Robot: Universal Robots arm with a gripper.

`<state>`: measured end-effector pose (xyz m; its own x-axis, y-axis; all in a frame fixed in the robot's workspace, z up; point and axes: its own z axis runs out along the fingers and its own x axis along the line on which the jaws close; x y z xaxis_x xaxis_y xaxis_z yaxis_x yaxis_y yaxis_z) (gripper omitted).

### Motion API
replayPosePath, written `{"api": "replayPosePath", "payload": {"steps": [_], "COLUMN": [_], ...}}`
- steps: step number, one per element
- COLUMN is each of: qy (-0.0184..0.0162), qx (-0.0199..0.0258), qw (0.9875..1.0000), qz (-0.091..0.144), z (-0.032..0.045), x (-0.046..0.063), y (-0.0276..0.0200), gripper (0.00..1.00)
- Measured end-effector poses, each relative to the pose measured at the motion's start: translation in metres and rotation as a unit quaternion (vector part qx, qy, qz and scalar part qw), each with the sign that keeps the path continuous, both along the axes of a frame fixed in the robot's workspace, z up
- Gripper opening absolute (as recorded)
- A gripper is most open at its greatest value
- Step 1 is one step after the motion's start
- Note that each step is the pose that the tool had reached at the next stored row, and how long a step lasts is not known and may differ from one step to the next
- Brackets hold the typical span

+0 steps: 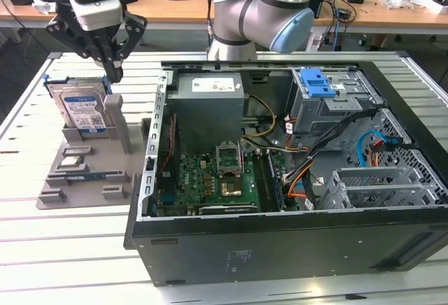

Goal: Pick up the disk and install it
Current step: 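Reach for the disk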

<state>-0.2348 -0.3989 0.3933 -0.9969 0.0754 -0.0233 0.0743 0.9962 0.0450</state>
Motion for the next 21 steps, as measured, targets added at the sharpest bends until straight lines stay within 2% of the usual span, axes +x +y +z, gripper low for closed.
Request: {"api": "replayPosePath", "payload": {"steps": [21], "qy": [0.0], "qx": [0.0], "qw": [1.0], "qz": [0.0], "z": [0.0], "x": [-0.03], "y": [0.0], "gripper": [0.11]}}
